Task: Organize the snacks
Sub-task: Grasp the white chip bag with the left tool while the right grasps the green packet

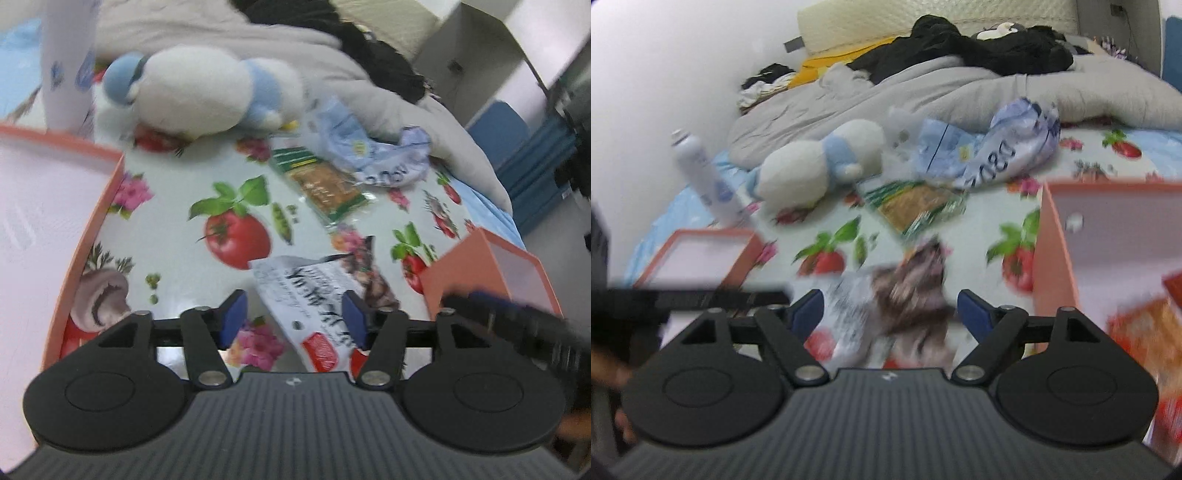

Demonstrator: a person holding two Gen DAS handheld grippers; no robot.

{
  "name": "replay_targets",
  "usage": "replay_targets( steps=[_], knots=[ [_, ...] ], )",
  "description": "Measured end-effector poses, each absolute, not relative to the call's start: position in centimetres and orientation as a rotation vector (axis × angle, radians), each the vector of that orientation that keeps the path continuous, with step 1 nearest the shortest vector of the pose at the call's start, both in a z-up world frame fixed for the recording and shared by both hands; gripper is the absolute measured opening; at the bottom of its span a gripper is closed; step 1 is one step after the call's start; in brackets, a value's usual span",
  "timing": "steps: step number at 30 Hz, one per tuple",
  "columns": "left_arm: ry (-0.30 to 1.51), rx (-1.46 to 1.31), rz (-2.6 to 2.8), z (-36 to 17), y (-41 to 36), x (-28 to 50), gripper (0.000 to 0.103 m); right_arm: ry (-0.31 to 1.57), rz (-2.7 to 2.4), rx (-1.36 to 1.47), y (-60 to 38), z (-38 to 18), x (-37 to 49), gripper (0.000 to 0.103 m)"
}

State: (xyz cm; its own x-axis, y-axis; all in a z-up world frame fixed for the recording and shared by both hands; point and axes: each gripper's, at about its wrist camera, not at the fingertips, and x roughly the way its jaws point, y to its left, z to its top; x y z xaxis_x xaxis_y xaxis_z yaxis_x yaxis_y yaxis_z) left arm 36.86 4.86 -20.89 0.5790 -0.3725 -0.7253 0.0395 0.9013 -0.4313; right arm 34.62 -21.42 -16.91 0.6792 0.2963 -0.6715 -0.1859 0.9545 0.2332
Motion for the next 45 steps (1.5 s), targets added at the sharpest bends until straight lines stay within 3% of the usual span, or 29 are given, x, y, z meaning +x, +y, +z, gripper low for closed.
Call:
replay_targets(
  steps=[6, 13, 17, 19, 25, 35, 41, 45],
  knots=[
    [0.882, -0.594, -0.26, -23.1, 6.8, 36.6, 0.065, 0.816, 0.265, 0.109, -19.9, -18.7, 41.2, 0.081],
    [0.946, -0.636, -0.31, -24.6, 5.5, 36.9, 0.065, 0.86, 0.314, -0.068, -17.9, -20.6, 46.9, 0.081],
    [0.945, -0.632, -0.32, -25.6, 5.0, 37.4, 0.064, 0.879, 0.352, -0.157, -17.7, -21.6, 50.3, 0.083],
    [0.939, -0.634, -0.339, -25.9, 4.7, 37.7, 0.064, 0.892, 0.383, -0.178, -17.6, -22.2, 51.7, 0.089],
    [0.941, -0.585, -0.406, -26.4, 3.4, 38.7, 0.064, 0.969, 0.411, -0.217, -17.6, -24.3, 54.5, 0.089],
    [0.955, -0.392, -0.483, -26.8, 0.6, 39.3, 0.065, 1.002, 0.519, -0.288, -16.1, -25.5, 53.7, 0.092],
    [0.945, -0.381, -0.46, -26.8, 0.2, 39.5, 0.064, 0.996, 0.54, -0.299, -15.4, -25.3, 52.9, 0.077],
    [0.938, -0.365, -0.421, -26.9, -0.7, 39.6, 0.052, 0.984, 0.556, -0.326, -14.6, -25.1, 51.8, 0.067]
  ],
)
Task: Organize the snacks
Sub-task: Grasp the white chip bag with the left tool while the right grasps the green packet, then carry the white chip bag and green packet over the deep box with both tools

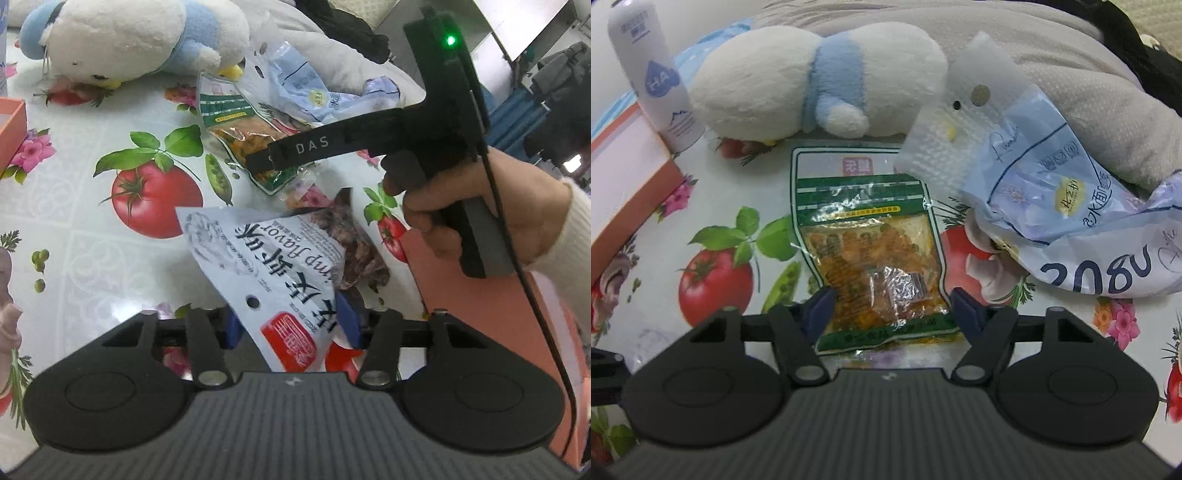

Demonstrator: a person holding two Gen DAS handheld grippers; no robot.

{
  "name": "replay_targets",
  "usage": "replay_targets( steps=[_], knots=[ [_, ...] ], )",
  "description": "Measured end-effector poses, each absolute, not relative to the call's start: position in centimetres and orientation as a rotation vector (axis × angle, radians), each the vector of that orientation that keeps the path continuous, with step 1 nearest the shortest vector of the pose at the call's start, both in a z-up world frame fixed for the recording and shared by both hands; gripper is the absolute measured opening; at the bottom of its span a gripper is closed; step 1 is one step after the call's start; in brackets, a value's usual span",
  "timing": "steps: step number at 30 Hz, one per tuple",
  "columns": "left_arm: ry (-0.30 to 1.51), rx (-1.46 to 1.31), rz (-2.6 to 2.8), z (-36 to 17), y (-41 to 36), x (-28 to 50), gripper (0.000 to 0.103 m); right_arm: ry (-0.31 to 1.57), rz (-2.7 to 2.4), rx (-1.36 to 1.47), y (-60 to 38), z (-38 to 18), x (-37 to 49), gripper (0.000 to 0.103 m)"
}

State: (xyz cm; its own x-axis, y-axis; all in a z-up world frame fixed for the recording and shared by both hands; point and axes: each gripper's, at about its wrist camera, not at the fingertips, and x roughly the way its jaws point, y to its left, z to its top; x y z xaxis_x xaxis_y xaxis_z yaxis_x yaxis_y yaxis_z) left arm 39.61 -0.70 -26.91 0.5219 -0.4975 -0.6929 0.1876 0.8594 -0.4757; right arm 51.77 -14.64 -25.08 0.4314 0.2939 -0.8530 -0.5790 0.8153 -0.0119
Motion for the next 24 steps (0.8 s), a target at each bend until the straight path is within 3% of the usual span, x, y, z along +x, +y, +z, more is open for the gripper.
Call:
replay_targets(
  steps=[5, 6, 12, 24],
  knots=[
    [0.941, -0.367, -0.366, -27.0, -1.7, 39.4, 0.032, 0.975, 0.56, -0.308, -14.3, -25.0, 51.3, 0.048],
    [0.948, -0.373, -0.369, -27.1, -1.8, 39.3, 0.015, 0.973, 0.561, -0.309, -14.1, -24.9, 51.1, 0.044],
    [0.943, -0.39, -0.329, -26.8, -1.5, 38.0, 0.009, 0.953, 0.524, -0.284, -14.5, -23.5, 50.1, 0.037],
    [0.935, -0.436, -0.216, -24.0, 2.4, 34.6, 0.009, 0.895, 0.27, -0.092, -18.2, -18.7, 43.7, 0.038]
  ],
)
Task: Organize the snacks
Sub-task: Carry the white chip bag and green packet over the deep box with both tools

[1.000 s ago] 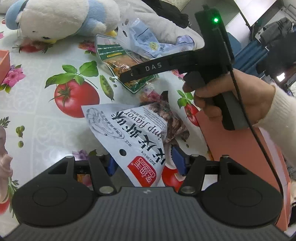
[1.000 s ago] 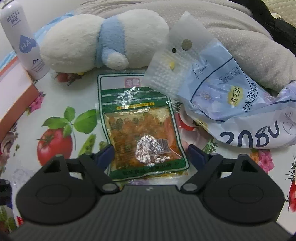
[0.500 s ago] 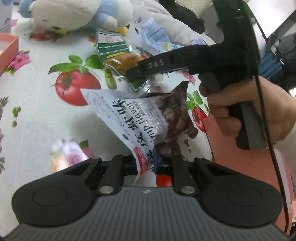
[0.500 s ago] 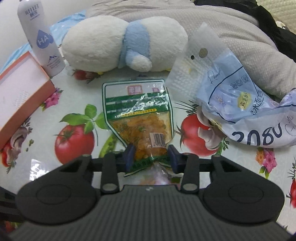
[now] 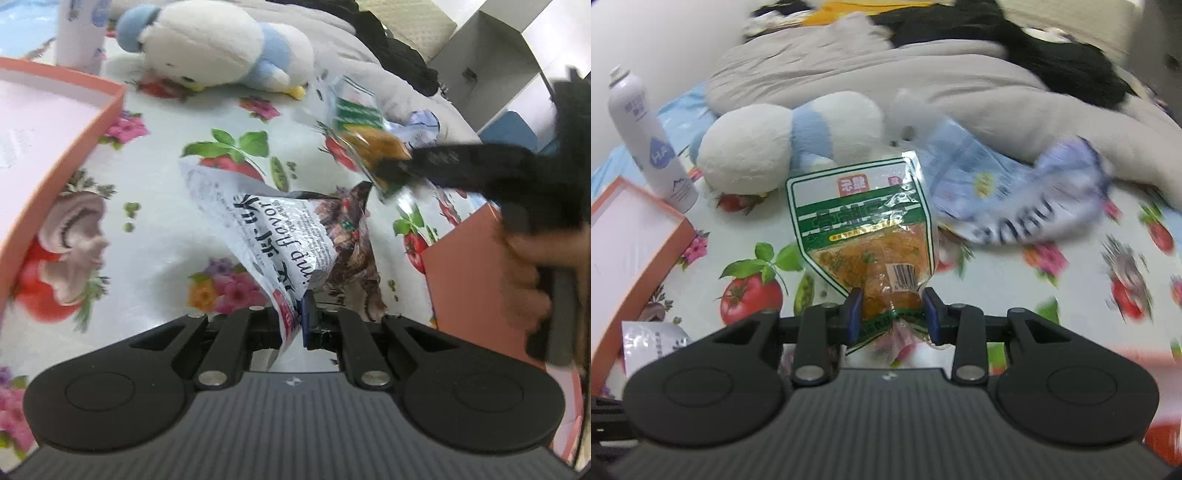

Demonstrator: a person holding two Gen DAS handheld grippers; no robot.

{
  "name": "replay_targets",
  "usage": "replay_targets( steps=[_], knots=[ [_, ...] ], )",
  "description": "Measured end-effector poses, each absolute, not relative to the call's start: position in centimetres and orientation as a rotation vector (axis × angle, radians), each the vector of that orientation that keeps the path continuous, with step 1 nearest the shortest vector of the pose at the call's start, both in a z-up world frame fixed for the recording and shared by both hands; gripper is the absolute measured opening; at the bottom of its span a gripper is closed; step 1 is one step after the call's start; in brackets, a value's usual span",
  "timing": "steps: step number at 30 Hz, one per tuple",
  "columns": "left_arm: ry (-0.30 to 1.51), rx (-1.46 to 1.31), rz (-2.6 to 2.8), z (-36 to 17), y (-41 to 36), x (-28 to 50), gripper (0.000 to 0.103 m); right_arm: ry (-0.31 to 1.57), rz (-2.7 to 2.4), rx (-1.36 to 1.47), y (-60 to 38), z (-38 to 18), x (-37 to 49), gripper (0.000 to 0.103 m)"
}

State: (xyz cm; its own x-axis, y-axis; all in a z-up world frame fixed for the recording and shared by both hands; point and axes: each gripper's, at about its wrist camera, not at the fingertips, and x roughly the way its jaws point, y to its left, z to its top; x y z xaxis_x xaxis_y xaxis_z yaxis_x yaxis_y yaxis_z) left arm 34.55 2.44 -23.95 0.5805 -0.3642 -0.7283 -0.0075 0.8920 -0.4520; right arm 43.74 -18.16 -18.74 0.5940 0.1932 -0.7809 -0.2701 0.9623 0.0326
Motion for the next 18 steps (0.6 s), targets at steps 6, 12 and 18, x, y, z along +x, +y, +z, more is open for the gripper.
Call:
replay_targets(
  steps=[6, 12, 18],
  knots=[
    [0.877, -0.429, -0.186, -23.4, 3.9, 32.6, 0.008, 0.876, 0.191, -0.036, -18.5, -18.9, 38.2, 0.038],
    [0.842, -0.384, -0.171, -23.4, 4.3, 29.2, 0.007, 0.81, 0.162, 0.007, -19.1, -18.1, 33.6, 0.038],
    [0.828, -0.397, -0.134, -20.8, 4.2, 25.4, 0.007, 0.793, 0.161, 0.038, -19.8, -14.8, 29.0, 0.038]
  ],
)
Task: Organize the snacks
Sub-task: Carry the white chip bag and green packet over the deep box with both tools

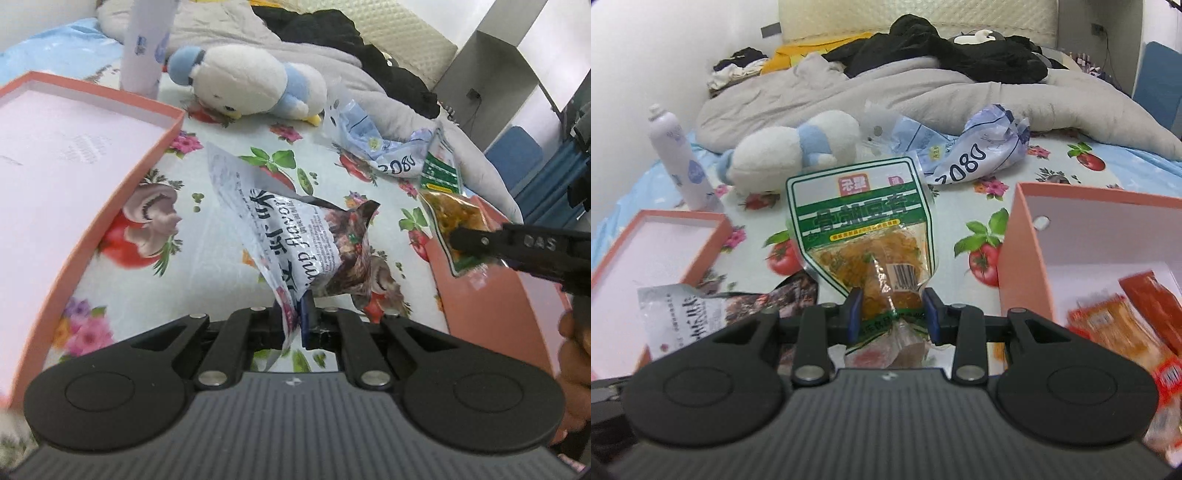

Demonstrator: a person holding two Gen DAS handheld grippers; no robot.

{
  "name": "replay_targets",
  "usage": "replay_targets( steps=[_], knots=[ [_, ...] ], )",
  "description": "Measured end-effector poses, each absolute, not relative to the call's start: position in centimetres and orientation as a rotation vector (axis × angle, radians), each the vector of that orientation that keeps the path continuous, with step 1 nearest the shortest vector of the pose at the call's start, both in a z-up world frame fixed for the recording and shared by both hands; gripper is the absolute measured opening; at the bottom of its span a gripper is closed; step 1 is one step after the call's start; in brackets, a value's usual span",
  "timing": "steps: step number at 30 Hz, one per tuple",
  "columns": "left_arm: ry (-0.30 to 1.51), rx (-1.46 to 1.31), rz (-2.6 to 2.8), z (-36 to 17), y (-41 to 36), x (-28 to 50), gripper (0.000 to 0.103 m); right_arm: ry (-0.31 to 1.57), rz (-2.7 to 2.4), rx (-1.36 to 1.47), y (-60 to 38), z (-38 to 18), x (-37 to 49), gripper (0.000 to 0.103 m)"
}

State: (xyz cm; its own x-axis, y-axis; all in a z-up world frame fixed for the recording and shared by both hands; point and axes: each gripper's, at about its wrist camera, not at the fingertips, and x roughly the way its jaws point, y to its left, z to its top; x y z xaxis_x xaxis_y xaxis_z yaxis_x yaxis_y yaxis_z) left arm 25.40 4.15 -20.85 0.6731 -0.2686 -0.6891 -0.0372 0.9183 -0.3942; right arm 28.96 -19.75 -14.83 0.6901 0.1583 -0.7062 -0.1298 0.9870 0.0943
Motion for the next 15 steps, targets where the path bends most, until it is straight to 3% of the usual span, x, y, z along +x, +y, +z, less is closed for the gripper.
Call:
replay_targets(
  steps=[15],
  knots=[
    [0.72, -0.394, -0.105, -10.2, 2.4, 16.1, 0.007, 0.741, 0.175, 0.074, -22.8, -8.7, 16.9, 0.038]
  ],
)
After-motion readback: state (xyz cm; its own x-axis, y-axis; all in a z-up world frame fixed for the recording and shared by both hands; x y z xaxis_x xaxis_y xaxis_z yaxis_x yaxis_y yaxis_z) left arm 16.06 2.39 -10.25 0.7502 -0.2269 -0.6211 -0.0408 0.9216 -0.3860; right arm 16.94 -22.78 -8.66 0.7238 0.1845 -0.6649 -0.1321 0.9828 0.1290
